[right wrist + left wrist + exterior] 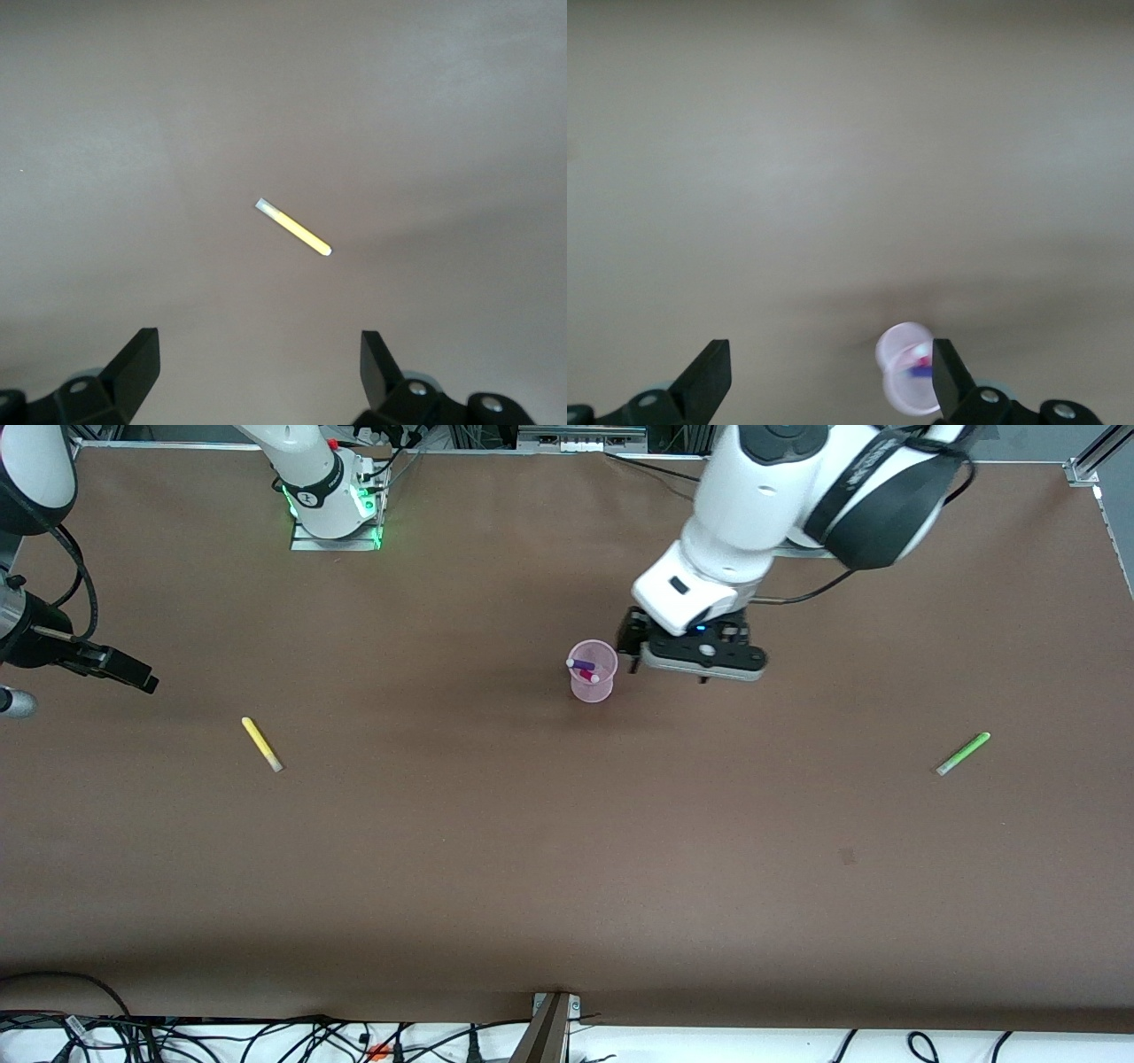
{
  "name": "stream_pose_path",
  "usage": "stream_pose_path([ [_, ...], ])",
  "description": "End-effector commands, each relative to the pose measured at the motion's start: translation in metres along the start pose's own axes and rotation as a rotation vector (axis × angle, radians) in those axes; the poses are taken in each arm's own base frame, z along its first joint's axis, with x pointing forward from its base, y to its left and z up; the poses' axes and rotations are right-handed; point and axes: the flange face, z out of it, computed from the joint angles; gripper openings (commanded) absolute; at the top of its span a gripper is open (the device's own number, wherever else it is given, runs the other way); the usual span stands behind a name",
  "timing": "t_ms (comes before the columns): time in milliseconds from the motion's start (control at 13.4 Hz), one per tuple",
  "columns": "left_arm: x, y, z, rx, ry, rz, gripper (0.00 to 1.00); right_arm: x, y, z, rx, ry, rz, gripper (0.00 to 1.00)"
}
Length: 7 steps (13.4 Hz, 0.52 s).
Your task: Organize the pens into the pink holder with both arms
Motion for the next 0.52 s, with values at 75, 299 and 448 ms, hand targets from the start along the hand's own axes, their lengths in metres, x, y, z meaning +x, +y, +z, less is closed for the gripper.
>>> stream_pose_path([
  [75, -0.022, -0.045, -0.038, 0.116, -0.068, -0.076, 1.0, -0.006, -0.007, -0.009, 0.017, 0.007, 0.012, 1.0],
  [299, -0.011, -0.122, -0.056, 0.136, -0.15, -0.239, 1.0, -0.006, -0.007, -0.009, 0.019, 0.011, 0.01, 1.0],
  [448, -0.009, -0.174, -0.066, 0.147, -0.211, -0.267, 1.0, -0.006, -0.006, -0.009, 0.028, 0.007, 0.0, 1.0],
])
